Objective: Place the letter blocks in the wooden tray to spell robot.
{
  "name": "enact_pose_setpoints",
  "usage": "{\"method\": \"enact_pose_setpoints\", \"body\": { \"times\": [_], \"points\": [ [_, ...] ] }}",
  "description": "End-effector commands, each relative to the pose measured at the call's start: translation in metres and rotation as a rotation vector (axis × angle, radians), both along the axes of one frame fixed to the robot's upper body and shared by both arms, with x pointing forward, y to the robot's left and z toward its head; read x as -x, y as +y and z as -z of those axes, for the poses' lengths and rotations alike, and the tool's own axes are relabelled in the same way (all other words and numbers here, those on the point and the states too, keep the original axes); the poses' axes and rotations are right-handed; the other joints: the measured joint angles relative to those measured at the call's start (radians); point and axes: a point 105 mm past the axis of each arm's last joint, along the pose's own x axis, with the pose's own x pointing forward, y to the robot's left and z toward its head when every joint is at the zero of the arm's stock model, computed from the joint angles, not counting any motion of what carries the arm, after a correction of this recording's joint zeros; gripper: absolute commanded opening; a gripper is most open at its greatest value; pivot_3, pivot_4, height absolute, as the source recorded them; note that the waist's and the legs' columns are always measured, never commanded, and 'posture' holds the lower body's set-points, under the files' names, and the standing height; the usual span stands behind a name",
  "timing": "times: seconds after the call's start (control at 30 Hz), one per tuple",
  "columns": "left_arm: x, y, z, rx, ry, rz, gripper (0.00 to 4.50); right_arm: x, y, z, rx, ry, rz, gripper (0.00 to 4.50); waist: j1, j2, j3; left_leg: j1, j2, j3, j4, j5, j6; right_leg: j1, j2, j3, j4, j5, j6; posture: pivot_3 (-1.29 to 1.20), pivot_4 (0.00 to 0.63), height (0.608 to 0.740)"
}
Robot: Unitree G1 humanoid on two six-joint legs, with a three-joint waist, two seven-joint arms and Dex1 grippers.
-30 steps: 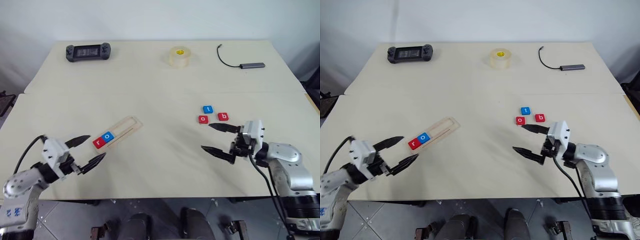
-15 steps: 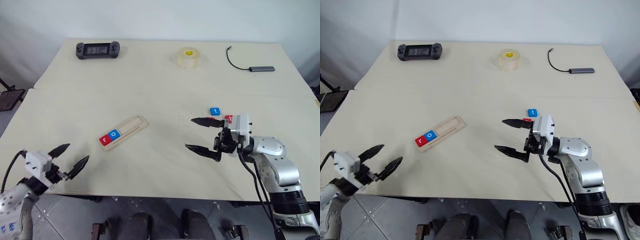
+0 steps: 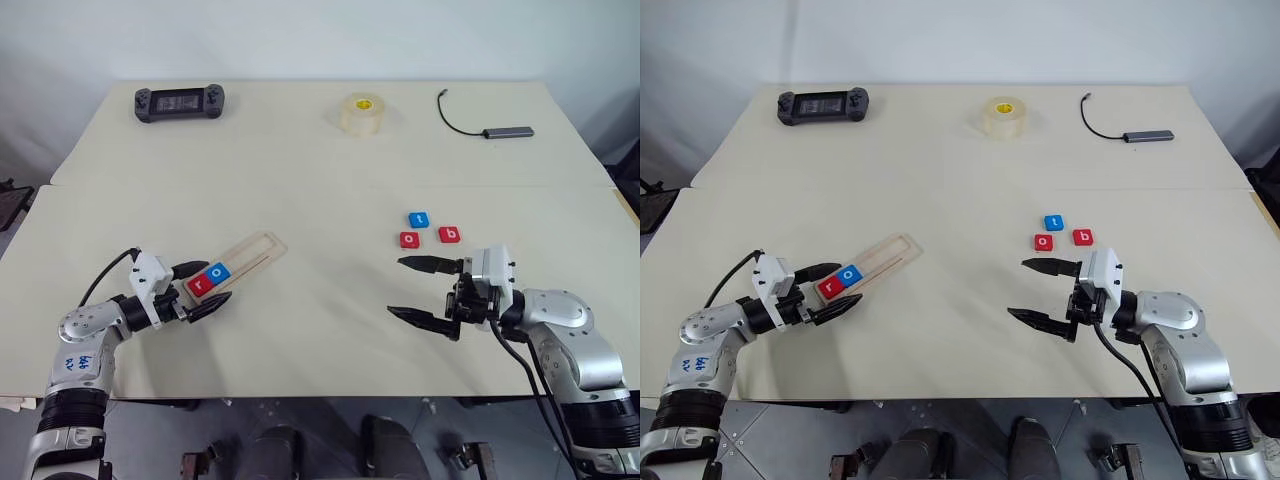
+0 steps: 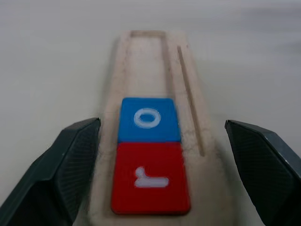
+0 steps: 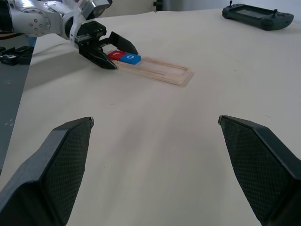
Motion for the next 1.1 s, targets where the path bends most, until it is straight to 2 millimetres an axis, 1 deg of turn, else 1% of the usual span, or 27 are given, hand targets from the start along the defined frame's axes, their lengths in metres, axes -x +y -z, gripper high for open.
{"method": "enact_pose_setpoints", "body": {
  "times": [0.03,0.2,0.4,0.43,0.5,0.53,0.57,0.67,0.8,0.83,0.93,1.0,1.07,1.1],
  "points": [
    [-0.001,0.010,-0.004,-0.023,-0.008,-0.029,4.50,0.005,-0.001,-0.010,-0.007,-0.035,0.006,4.46,0.000,0.000,0.000,0.000,0.000,0.000,0.000,0.000,0.000,0.000,0.000,0.000,0.000,0.000,0.000,0.00,0.150,0.740],
    [0.005,0.014,0.003,-0.038,0.044,-0.020,4.50,0.005,0.000,-0.010,-0.012,-0.035,0.014,4.46,0.000,0.000,0.000,0.000,0.000,0.000,0.000,0.000,0.000,0.000,0.000,0.000,0.000,0.000,0.000,0.00,0.150,0.740],
    [0.005,0.018,0.012,-0.040,0.096,-0.031,4.50,0.002,0.001,-0.012,-0.017,-0.048,0.023,4.46,0.000,0.000,0.000,0.000,0.000,0.000,0.000,0.000,0.000,0.000,0.000,0.000,0.000,0.000,0.000,0.00,0.150,0.740],
    [0.005,0.018,0.014,-0.041,0.098,-0.030,4.20,0.002,0.001,-0.013,-0.017,-0.049,0.024,4.50,0.000,0.000,0.000,0.001,0.000,0.000,0.000,0.000,0.000,0.000,0.000,0.000,0.000,0.000,0.000,0.00,0.150,0.740],
    [0.006,0.019,0.016,-0.045,0.104,-0.026,3.87,0.002,0.001,-0.013,-0.016,-0.051,0.025,4.50,-0.001,0.000,0.000,0.001,0.000,0.000,0.000,0.000,0.000,0.000,0.000,0.001,0.001,0.000,0.000,0.00,0.150,0.740],
    [0.007,0.018,0.018,-0.055,0.103,-0.015,3.57,0.002,0.001,-0.013,-0.015,-0.052,0.026,4.50,-0.001,0.000,0.000,0.001,0.000,0.000,0.000,0.000,0.000,0.000,0.000,0.001,0.001,0.000,0.000,0.00,0.150,0.740],
    [0.007,0.017,0.018,-0.061,0.097,-0.006,3.40,0.002,0.000,-0.013,-0.014,-0.054,0.028,4.50,-0.001,0.000,0.000,0.001,0.000,0.000,0.000,0.000,0.000,0.000,0.000,0.001,0.001,0.000,0.000,0.00,0.150,0.740],
    [0.004,0.009,0.012,-0.052,0.052,0.027,3.40,0.001,-0.001,-0.013,-0.011,-0.057,0.037,4.50,0.000,0.000,0.000,0.001,0.000,0.000,0.000,0.000,0.000,0.000,0.000,0.001,0.001,0.000,0.000,0.00,0.150,0.740],
    [0.002,-0.012,0.000,-0.052,-0.011,0.122,3.40,0.002,-0.005,-0.013,-0.001,-0.057,0.051,4.50,0.003,0.000,0.000,0.001,0.000,0.000,0.000,0.000,0.000,0.000,-0.001,0.001,0.001,0.000,0.000,0.00,0.150,0.740],
    [0.001,-0.022,-0.005,-0.053,-0.031,0.160,3.40,0.003,-0.008,-0.013,0.004,-0.056,0.059,4.50,0.006,0.000,0.000,0.001,0.000,0.000,0.001,0.000,0.000,0.000,-0.001,0.001,0.001,0.000,0.000,0.00,0.150,0.740],
    [-0.001,-0.061,-0.018,-0.082,-0.097,0.316,3.40,0.009,-0.021,-0.013,0.024,-0.050,0.097,4.50,0.027,0.000,0.000,0.000,-0.002,-0.001,0.001,0.000,0.001,0.001,-0.001,0.001,0.001,0.000,0.000,0.00,0.150,0.740],
    [-0.002,-0.082,-0.024,-0.095,-0.124,0.399,3.40,0.012,-0.029,-0.012,0.038,-0.048,0.127,4.50,0.032,-0.001,0.000,-0.002,-0.002,-0.002,0.002,0.000,0.001,0.001,-0.002,0.000,0.001,0.000,0.000,0.00,0.150,0.740],
    [-0.002,-0.106,-0.025,-0.124,-0.138,0.500,3.40,0.015,-0.039,-0.011,0.056,-0.044,0.168,4.50,0.032,-0.001,0.000,-0.002,-0.003,-0.001,0.002,0.000,0.001,0.001,-0.001,0.000,0.000,0.000,0.001,0.00,0.150,0.740],
    [-0.001,-0.114,-0.024,-0.141,-0.140,0.540,3.40,0.017,-0.043,-0.011,0.064,-0.042,0.185,4.50,0.030,-0.001,0.000,-0.002,-0.002,-0.001,0.002,0.000,0.001,0.001,-0.001,0.000,0.000,0.000,0.001,0.00,0.150,0.740]
  ]
}}
